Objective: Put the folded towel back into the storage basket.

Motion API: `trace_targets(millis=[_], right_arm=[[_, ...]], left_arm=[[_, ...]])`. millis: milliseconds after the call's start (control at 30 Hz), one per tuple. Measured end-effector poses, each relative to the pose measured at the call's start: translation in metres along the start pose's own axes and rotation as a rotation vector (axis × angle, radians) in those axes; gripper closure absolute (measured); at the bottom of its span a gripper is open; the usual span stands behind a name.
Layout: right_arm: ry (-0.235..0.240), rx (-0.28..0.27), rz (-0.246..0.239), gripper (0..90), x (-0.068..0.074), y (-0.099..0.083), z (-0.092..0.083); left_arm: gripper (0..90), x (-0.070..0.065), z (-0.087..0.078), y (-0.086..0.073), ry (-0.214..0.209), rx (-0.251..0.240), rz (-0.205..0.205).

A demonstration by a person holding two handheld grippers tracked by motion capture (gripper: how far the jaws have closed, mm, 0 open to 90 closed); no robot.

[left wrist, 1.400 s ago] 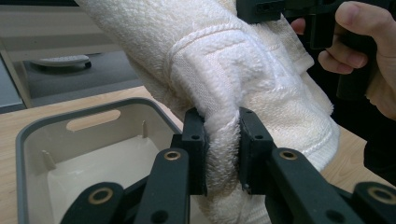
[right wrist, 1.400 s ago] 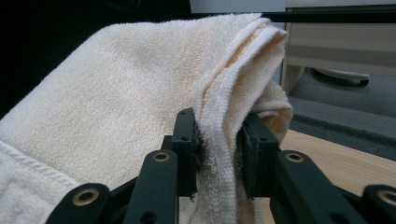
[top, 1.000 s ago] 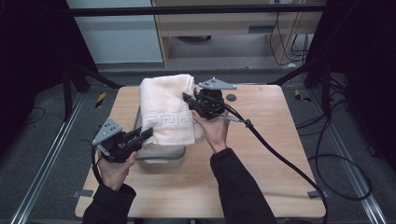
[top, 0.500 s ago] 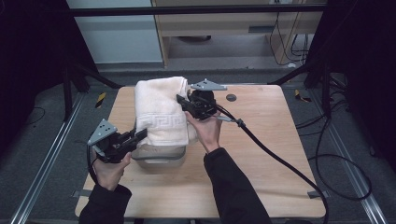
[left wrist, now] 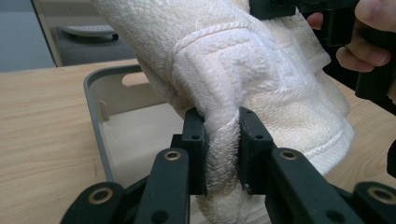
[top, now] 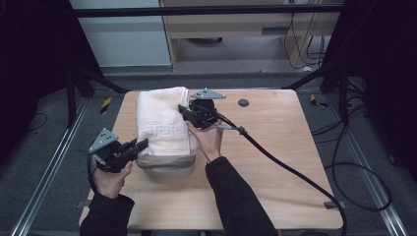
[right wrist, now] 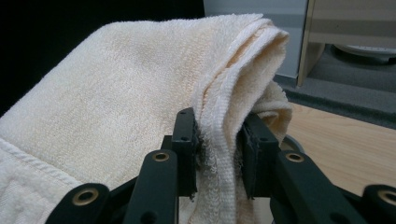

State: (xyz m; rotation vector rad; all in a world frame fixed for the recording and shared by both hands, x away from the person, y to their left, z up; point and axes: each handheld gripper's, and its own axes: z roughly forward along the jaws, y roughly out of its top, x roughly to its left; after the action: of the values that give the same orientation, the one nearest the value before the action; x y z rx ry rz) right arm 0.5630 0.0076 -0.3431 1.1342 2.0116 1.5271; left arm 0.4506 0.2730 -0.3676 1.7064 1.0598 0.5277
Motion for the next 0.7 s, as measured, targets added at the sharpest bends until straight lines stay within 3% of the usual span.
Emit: trace_targets(millis=[700], right_arm=[[-0.023,0.066,0.027,70.1,-0.004,-0.028,0.037]], left_arm=[[74.8,0.017,0.020,-0.016,0.064,0.093,0.000]])
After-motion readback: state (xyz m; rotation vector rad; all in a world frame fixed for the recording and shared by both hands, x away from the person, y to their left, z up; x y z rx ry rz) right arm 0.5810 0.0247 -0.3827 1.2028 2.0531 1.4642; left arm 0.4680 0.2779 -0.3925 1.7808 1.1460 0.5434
